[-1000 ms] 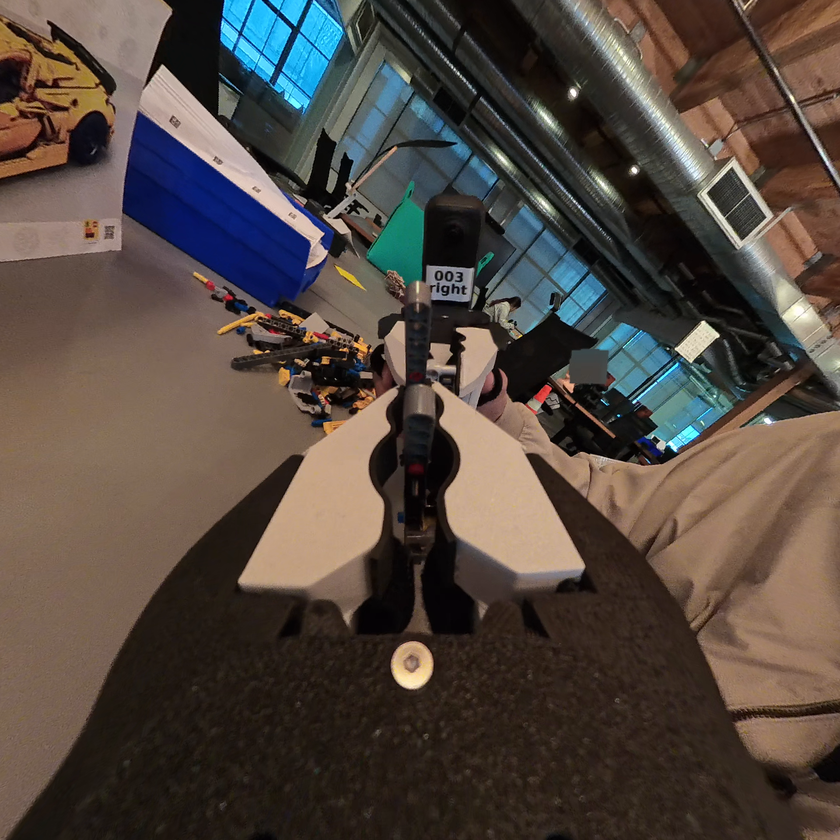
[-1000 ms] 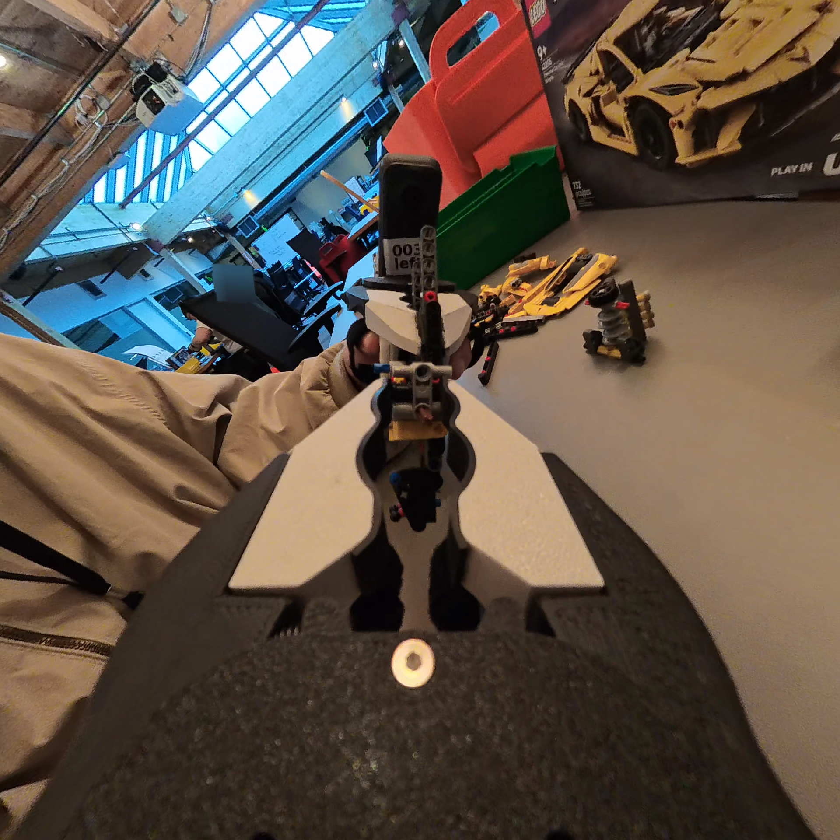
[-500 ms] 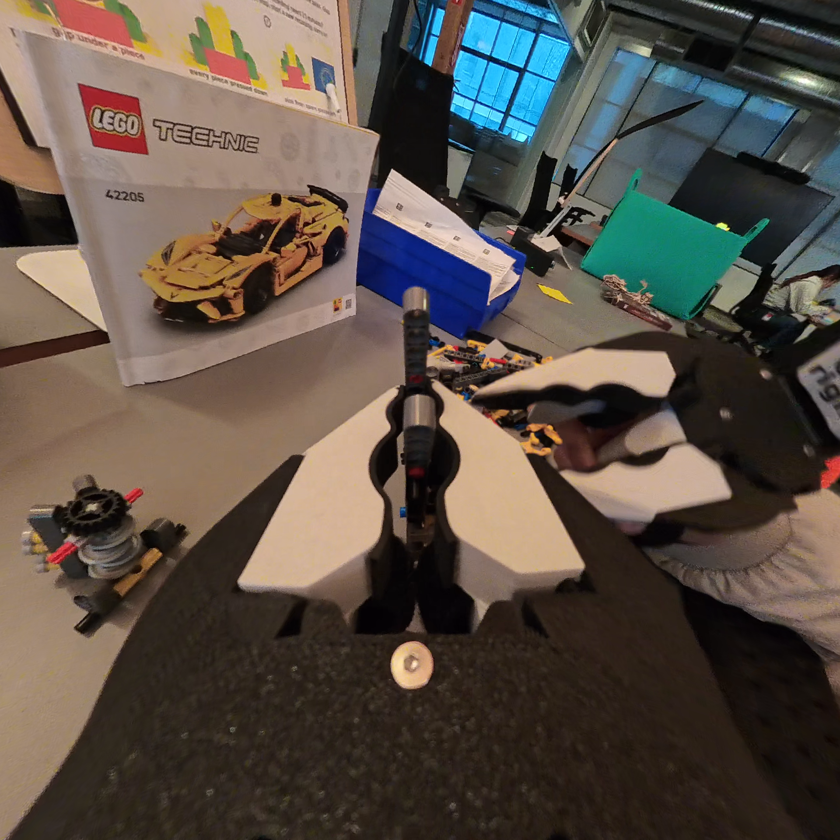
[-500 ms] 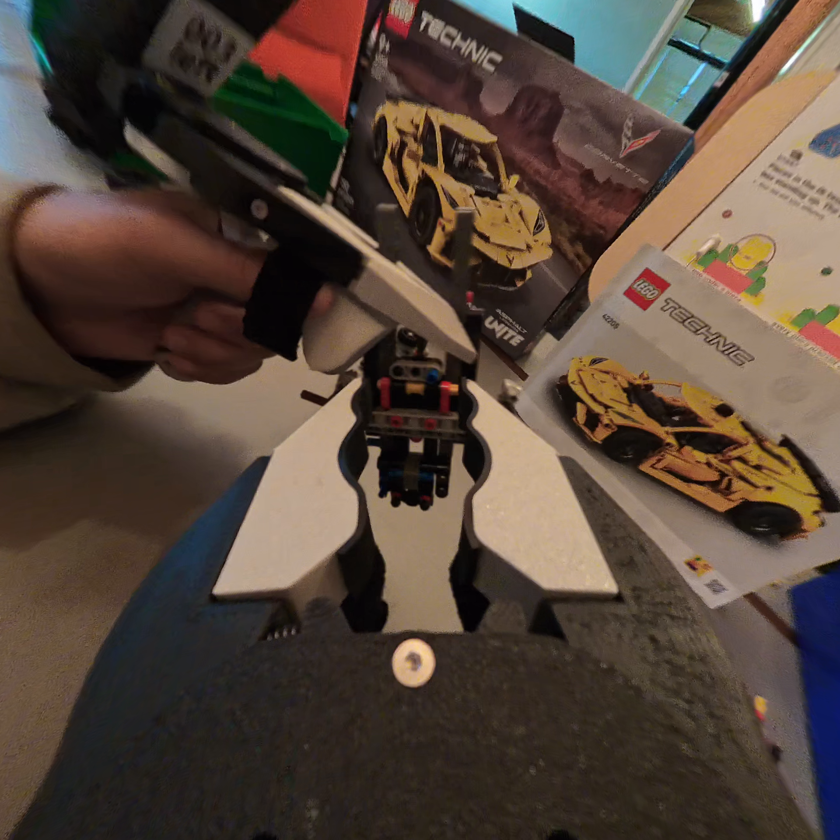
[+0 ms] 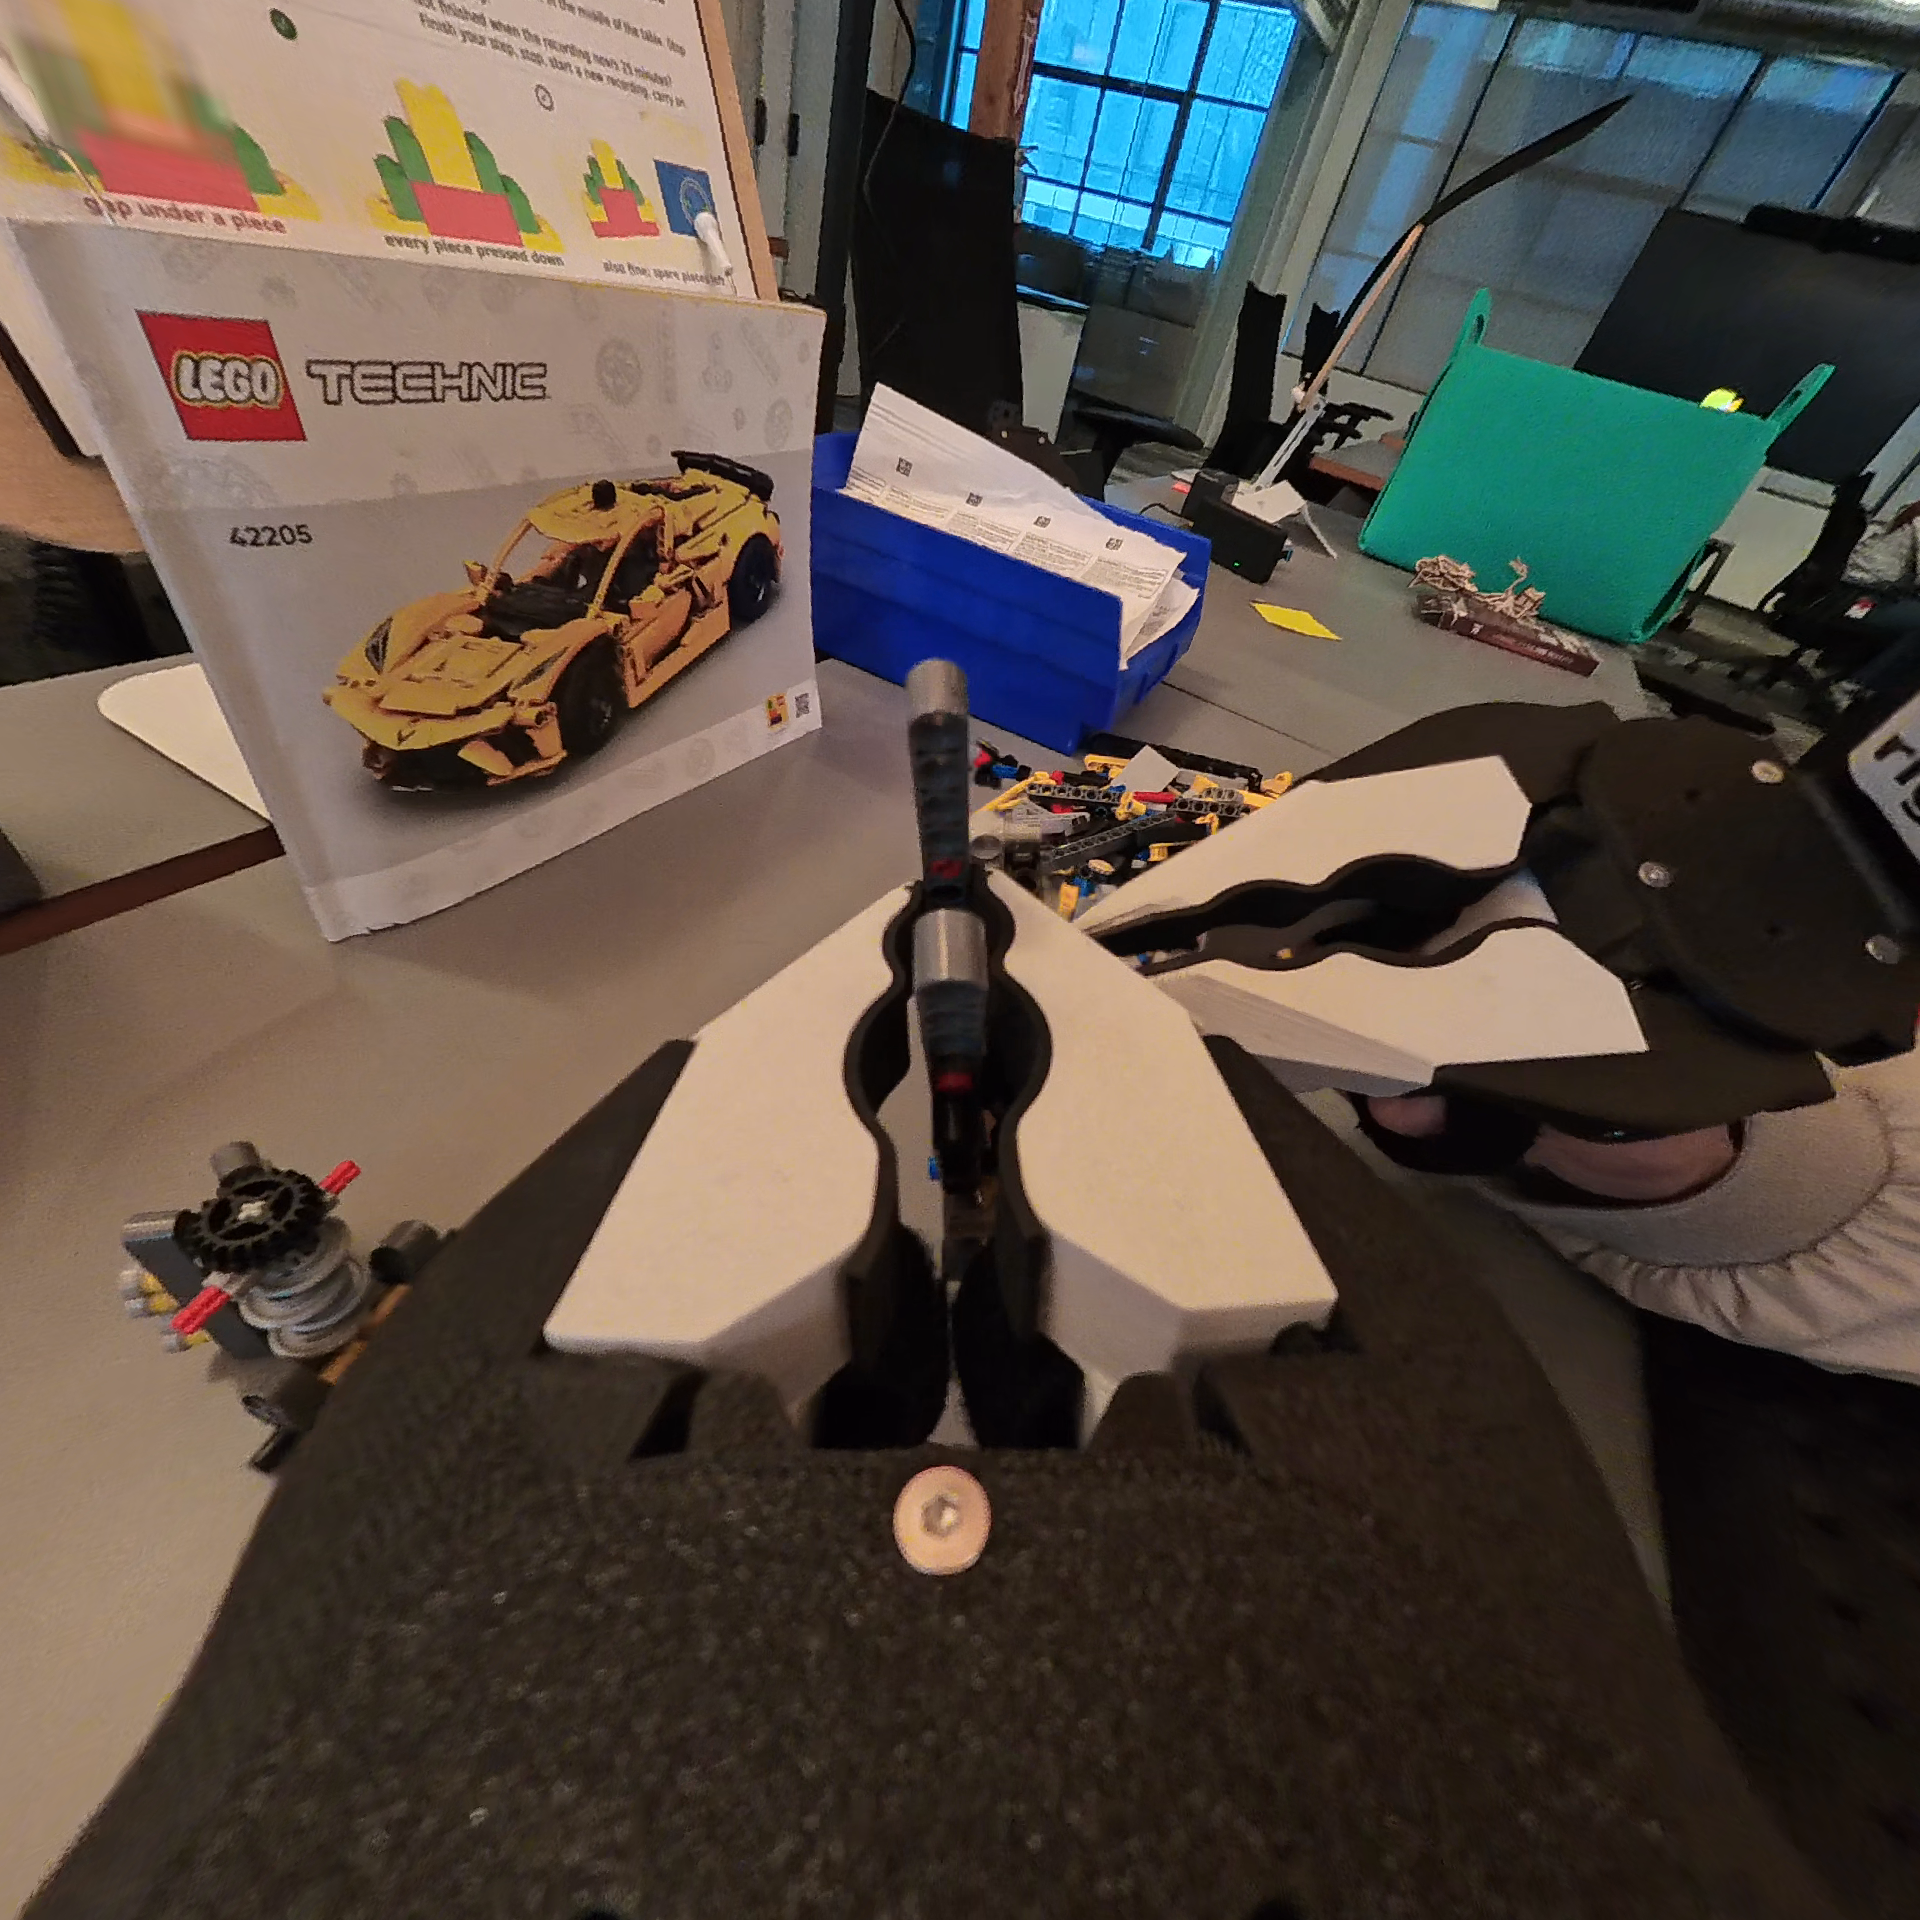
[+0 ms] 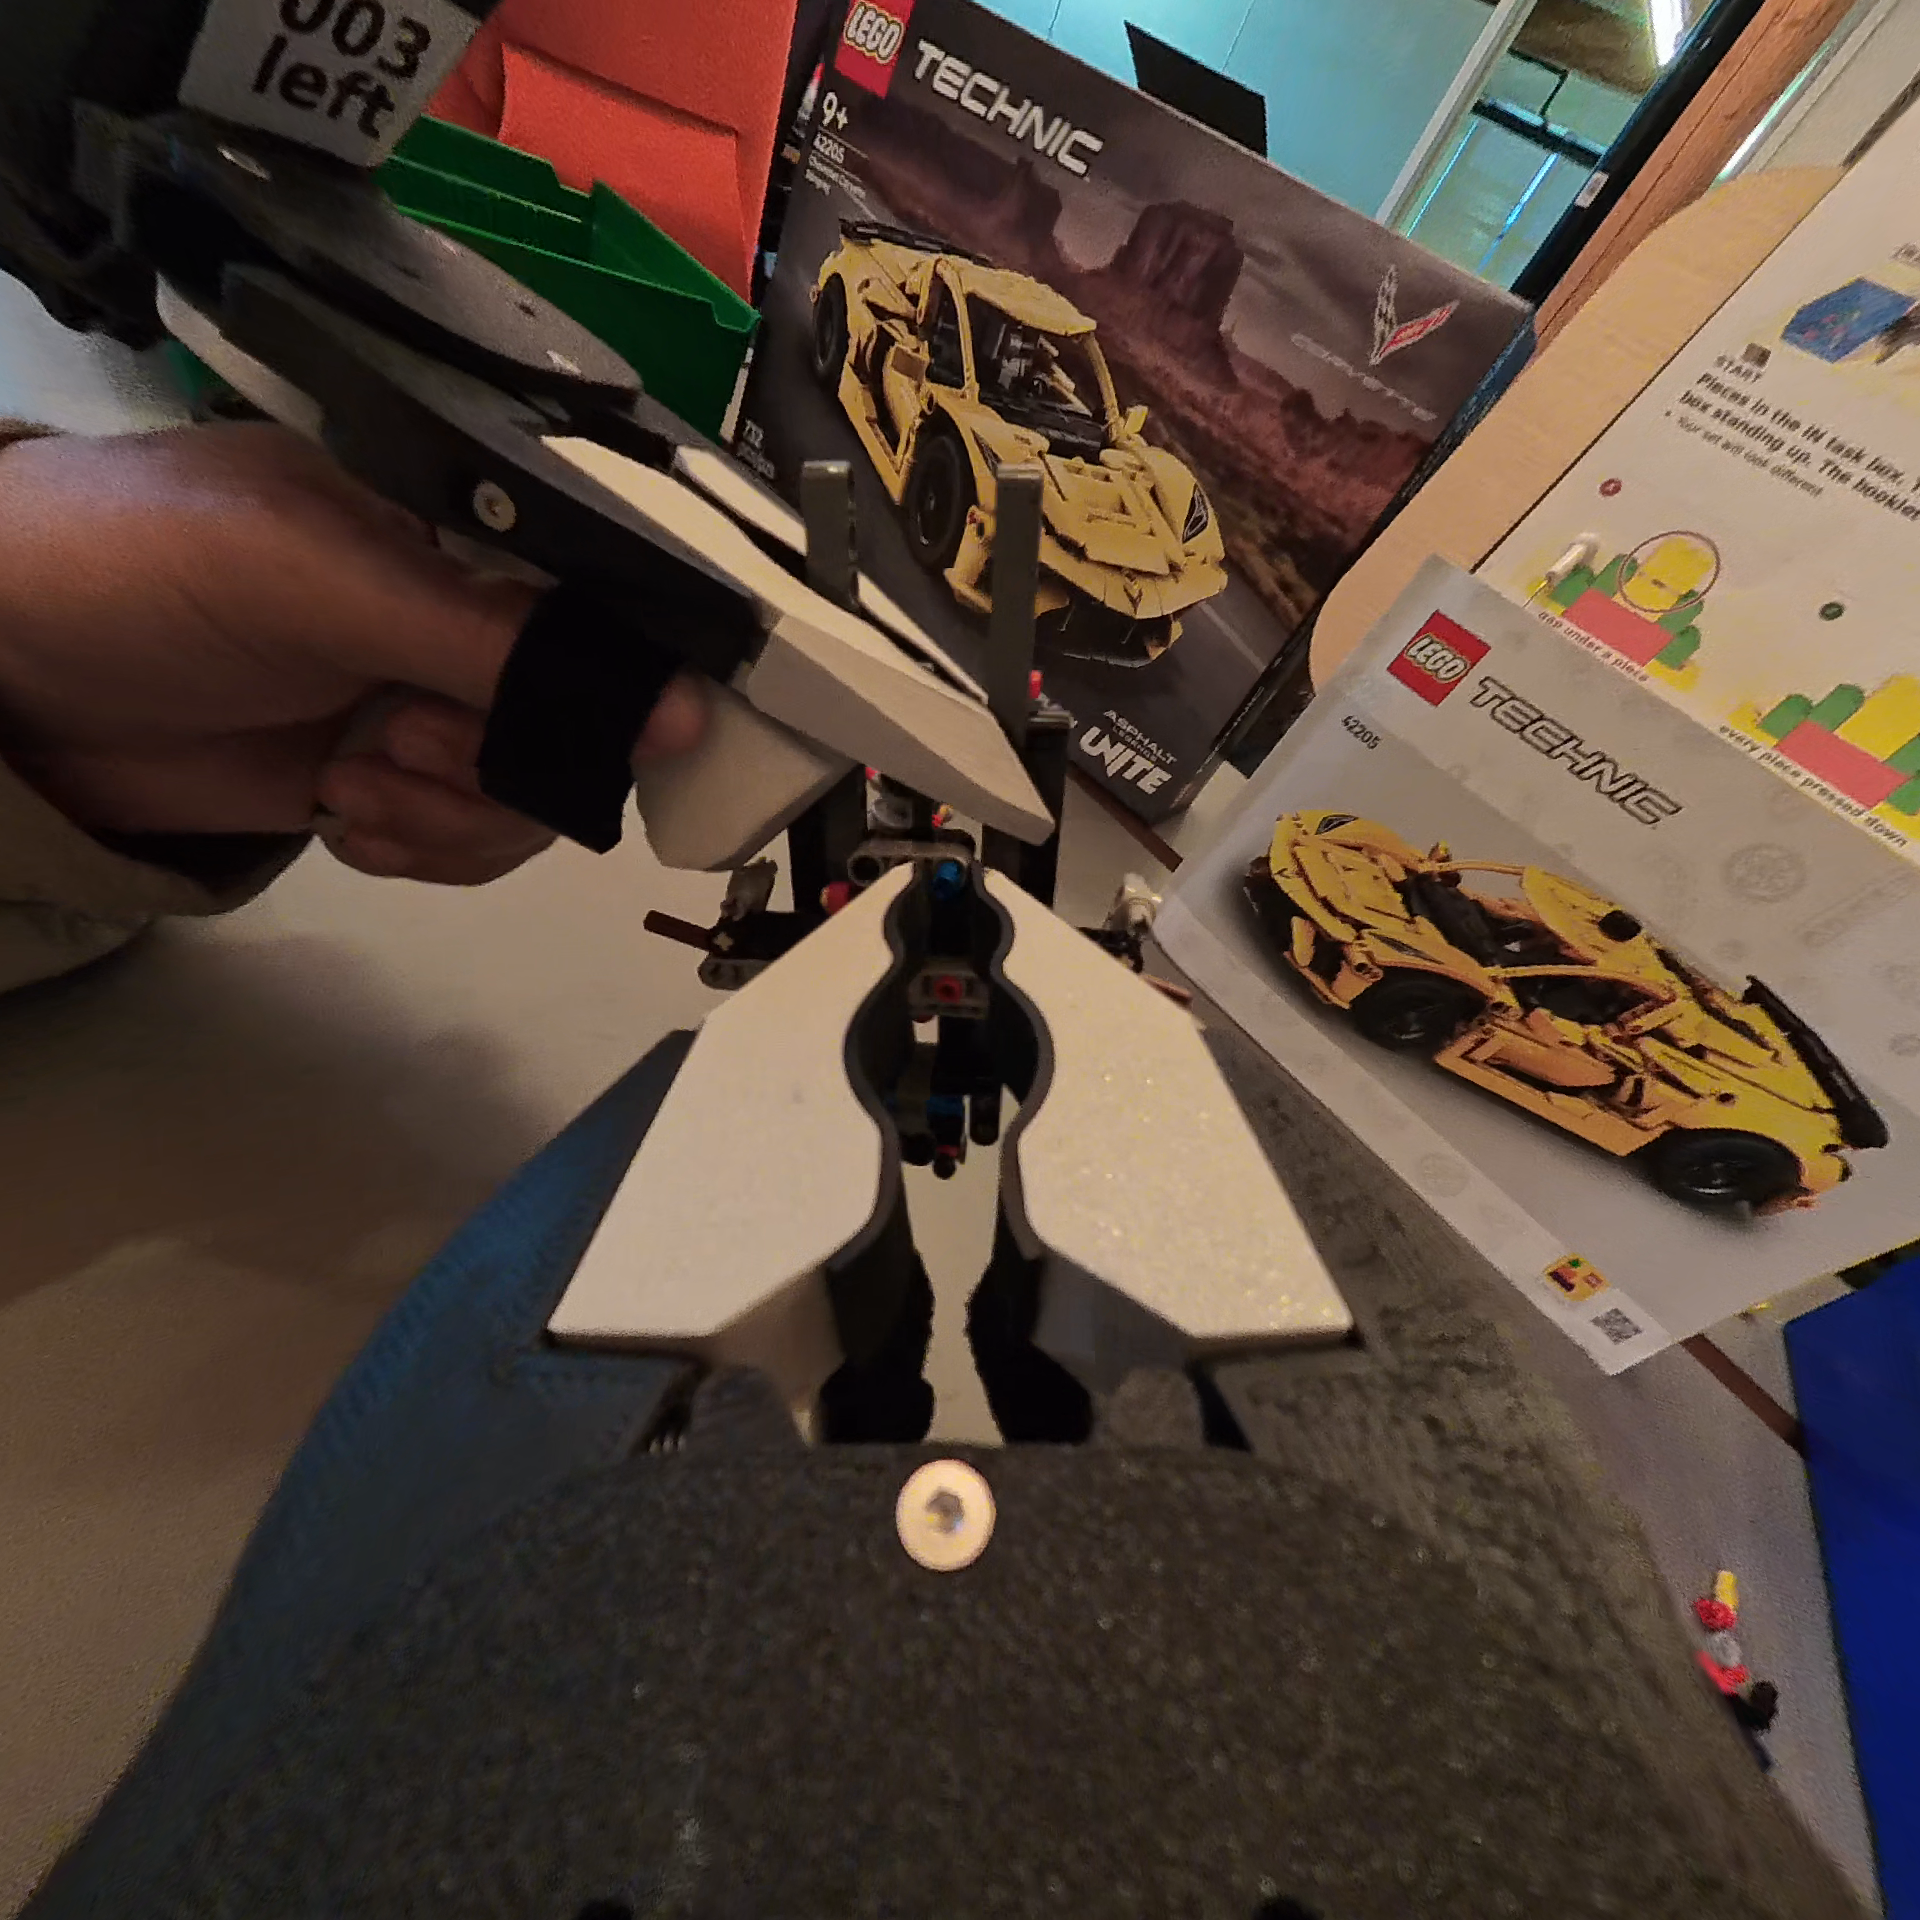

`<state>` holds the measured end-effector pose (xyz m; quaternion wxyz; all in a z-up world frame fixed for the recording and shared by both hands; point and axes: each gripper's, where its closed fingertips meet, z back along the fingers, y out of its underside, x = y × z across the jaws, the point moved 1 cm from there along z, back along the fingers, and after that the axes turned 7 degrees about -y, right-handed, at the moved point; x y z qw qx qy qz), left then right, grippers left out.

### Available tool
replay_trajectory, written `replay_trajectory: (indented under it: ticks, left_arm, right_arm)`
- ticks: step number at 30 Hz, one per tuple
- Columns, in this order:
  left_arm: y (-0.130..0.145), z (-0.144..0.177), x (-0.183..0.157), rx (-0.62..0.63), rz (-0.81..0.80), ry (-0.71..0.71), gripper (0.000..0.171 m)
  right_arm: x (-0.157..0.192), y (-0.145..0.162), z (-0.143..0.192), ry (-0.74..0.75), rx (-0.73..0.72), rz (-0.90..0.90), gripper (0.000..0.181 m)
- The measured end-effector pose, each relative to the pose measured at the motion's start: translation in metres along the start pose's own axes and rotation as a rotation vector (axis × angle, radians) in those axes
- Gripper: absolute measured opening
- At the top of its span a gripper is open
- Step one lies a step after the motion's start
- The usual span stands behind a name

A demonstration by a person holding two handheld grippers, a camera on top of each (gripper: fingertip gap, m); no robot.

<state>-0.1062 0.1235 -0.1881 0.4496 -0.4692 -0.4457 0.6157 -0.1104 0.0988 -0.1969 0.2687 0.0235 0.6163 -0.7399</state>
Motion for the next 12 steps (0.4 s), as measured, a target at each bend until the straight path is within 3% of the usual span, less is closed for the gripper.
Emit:
replay_trajectory:
  ticks: [6,12]
  left_arm:
    - [0.001,0.001,0.001,0.043,-0.116,-0.048,0.008]
    - [-0.004,0.008,0.005,0.057,-0.076,-0.007,0.008]
  right_arm:
    - [0.000,0.000,0.002,0.030,0.063,0.091,0.002]
    - [0.004,-0.011,0.004,0.030,0.029,0.132,0.001]
